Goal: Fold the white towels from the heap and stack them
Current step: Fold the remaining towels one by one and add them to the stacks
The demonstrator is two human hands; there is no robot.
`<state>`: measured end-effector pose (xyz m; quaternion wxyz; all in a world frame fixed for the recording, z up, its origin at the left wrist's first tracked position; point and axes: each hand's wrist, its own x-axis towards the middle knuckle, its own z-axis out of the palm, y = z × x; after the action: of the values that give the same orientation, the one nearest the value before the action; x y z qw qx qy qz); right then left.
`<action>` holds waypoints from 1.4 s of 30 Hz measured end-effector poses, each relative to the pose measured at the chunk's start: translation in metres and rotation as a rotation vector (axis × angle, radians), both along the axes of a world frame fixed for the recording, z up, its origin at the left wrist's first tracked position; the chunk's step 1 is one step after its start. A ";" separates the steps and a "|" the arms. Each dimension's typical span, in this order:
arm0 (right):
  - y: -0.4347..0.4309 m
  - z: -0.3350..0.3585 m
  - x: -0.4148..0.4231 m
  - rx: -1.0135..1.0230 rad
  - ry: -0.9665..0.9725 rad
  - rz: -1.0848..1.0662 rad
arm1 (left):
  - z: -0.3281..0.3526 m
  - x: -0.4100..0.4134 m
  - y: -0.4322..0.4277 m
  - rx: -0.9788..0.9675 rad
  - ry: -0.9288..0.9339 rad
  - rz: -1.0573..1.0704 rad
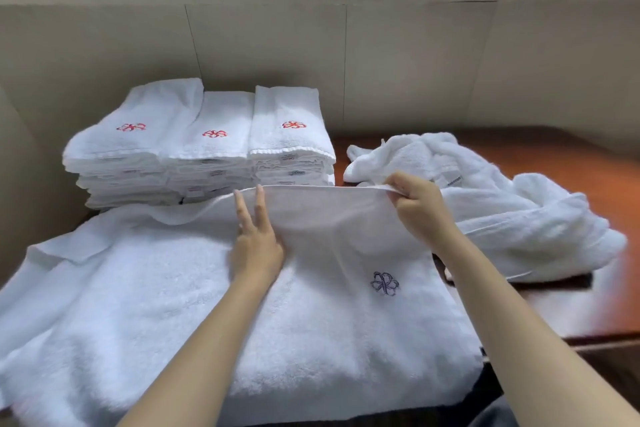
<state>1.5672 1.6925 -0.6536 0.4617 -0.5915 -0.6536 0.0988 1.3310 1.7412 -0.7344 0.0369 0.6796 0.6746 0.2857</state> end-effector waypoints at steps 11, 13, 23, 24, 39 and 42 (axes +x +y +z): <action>-0.039 -0.008 0.016 -0.466 -0.475 0.207 | 0.024 -0.067 0.003 0.009 0.046 0.097; -0.043 -0.003 0.017 -0.453 -0.528 0.178 | 0.040 -0.067 -0.001 0.080 0.093 0.128; -0.064 0.003 0.018 -1.066 -0.623 0.260 | 0.093 -0.102 -0.057 -1.017 0.425 -0.257; -0.065 0.006 0.020 -1.104 -0.590 0.296 | 0.091 -0.105 -0.057 -0.984 0.376 -0.264; -0.006 -0.042 0.018 -0.460 -0.716 -0.225 | 0.029 -0.097 0.005 -0.225 0.179 -0.067; 0.006 -0.051 0.031 -0.308 -0.591 -0.356 | 0.017 -0.093 0.012 -0.145 0.085 -0.013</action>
<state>1.5977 1.6989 -0.7045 0.1688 -0.7613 -0.6231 -0.0610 1.2383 1.7536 -0.7177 0.0594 0.6912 0.6899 0.2068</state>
